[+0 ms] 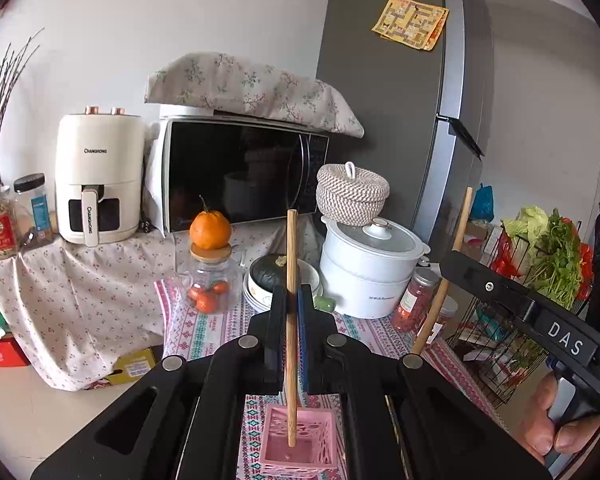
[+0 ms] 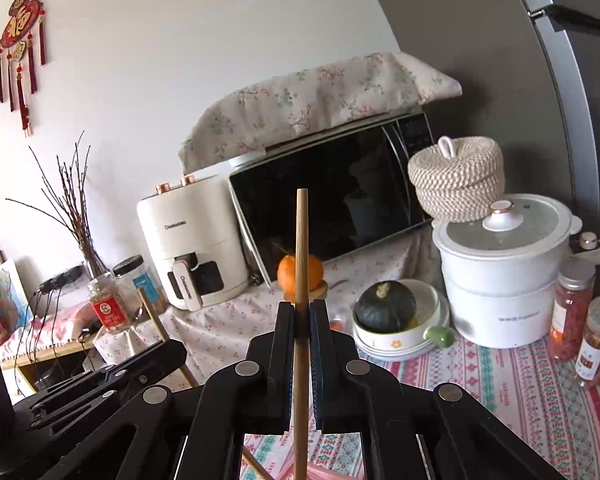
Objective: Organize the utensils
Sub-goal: 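Carry both upright chopsticks over the pink basket with both tools, then open both tools to drop the chopsticks into the pink basket, then move the left tool to the red plastic spoon and grasp it, then grasp the white plastic spoon with the right tool while the left holds the red spoon, then lift both spoons upright and carry them over the pink basket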
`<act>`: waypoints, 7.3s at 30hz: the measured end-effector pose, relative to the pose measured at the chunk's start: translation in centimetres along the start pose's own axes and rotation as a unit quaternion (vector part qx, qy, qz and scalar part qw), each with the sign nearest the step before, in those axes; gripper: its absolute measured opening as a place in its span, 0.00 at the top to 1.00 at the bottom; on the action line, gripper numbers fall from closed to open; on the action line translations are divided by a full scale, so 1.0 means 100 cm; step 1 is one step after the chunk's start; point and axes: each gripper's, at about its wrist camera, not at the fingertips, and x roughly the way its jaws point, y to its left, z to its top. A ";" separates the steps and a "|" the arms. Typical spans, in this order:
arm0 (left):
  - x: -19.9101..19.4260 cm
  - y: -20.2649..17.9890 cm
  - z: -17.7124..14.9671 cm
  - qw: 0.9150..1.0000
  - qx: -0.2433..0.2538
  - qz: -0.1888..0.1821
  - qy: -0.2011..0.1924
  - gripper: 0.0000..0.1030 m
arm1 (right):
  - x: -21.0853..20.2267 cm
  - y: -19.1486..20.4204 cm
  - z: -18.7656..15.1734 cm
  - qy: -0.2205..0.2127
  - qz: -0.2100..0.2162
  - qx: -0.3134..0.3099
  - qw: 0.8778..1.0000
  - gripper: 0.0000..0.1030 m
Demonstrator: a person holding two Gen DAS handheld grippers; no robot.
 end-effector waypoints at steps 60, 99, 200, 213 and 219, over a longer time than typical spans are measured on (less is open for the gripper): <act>-0.005 -0.013 -0.041 0.996 0.023 0.075 0.040 0.18 | -0.029 -0.028 -0.017 0.032 -0.059 -0.004 0.998 0.18; 0.130 -0.166 -0.172 0.914 0.108 -0.058 0.388 0.72 | -0.076 -0.214 -0.121 0.368 -0.208 0.138 0.896 0.01; 0.004 -0.071 -0.101 0.984 0.057 -0.058 0.161 0.73 | 0.010 -0.138 -0.186 0.506 -0.132 0.039 0.851 0.58; -0.015 -0.065 -0.083 0.991 0.053 -0.047 0.115 0.73 | 0.006 -0.101 -0.184 0.480 -0.152 -0.058 0.862 0.63; -0.033 -0.057 -0.059 0.996 0.039 -0.043 0.065 0.73 | -0.017 -0.077 -0.126 0.372 -0.119 -0.032 0.920 0.63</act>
